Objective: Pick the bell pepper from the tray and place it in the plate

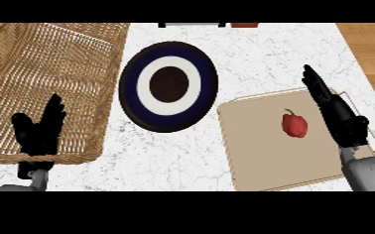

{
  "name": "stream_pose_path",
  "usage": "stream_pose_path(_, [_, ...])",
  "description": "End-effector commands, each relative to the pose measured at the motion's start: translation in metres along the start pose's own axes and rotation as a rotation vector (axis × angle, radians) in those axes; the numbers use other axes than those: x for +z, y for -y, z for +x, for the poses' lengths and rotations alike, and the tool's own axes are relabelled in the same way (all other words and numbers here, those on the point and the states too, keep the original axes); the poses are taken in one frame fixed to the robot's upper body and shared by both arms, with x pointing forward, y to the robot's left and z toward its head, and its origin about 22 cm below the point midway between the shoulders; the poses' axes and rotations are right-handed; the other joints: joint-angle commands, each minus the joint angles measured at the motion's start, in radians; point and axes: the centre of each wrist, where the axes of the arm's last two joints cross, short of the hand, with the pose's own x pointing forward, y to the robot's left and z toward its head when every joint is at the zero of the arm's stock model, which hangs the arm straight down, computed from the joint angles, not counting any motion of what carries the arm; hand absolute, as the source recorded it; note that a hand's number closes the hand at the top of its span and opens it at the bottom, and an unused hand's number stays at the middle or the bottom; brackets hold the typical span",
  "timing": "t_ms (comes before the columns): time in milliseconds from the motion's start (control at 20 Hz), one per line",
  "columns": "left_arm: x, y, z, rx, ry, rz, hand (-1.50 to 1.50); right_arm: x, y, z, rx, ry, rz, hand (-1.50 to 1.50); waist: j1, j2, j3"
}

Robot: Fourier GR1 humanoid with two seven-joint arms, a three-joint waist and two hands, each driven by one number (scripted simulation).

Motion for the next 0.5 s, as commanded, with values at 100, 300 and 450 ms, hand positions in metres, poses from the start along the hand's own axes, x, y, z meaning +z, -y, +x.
stream_pose_path(100, [0.005, -0.009, -0.002, -0.157, 0.176, -0.029, 0.00, -0.005, -0.003, 0.019, -0.302, 0.151, -0.291, -1.50, -0.011, -0.013, 0.002])
stream_pose_path(300, [0.006, -0.027, 0.004, -0.247, 0.275, -0.065, 0.00, 0.014, 0.052, -0.003, 0.023, 0.036, -0.705, -1.50, -0.050, -0.012, -0.011])
stream_pose_path(450, [0.006, -0.030, 0.001, -0.278, 0.296, -0.085, 0.00, 0.007, -0.001, 0.013, -0.145, 0.239, -1.015, -1.50, -0.038, -0.018, 0.000])
